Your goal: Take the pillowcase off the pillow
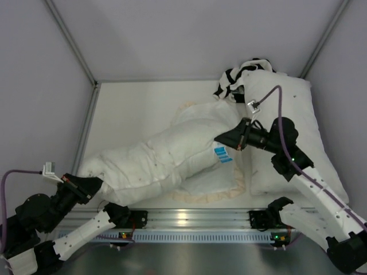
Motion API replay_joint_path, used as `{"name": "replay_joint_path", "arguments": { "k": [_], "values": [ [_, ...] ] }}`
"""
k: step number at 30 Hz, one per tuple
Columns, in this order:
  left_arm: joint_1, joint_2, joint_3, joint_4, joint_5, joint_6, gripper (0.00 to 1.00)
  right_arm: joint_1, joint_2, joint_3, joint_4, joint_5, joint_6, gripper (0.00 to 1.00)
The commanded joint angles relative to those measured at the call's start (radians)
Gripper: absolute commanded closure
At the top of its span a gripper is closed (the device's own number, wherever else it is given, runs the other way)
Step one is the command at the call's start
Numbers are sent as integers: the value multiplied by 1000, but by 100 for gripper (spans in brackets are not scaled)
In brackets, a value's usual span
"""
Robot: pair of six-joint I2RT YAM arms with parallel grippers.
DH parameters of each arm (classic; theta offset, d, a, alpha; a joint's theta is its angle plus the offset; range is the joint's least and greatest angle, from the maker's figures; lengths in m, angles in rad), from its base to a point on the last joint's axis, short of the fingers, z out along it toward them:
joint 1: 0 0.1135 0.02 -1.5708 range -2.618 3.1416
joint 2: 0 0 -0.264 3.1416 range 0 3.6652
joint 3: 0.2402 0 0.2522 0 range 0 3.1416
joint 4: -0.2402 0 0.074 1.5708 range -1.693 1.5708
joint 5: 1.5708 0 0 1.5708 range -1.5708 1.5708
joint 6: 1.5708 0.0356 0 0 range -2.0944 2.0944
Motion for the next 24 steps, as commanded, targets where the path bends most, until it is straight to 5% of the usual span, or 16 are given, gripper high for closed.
{"name": "replay_joint_path", "arguments": {
  "k": [1, 5, 12, 16, 21, 24],
  "values": [
    [-7, 49, -20, 121, 16, 29, 100, 1, -82, 251, 155, -100, 90, 100],
    [-7, 57, -14, 132, 16, 34, 100, 2, -65, 438, 158, -103, 177, 100],
    [-7, 73, 34, 130, 24, 63, 100, 1, -67, 532, 222, -151, 335, 100],
    [-7, 72, 84, 130, 24, 69, 100, 1, -59, 441, 344, -191, 475, 100],
    [-7, 81, 162, 130, 5, 84, 100, 1, -47, 281, 89, -62, 333, 100],
    [-7, 92, 233, 132, 1, 89, 100, 1, -44, 167, 83, -60, 331, 100]
  ]
}}
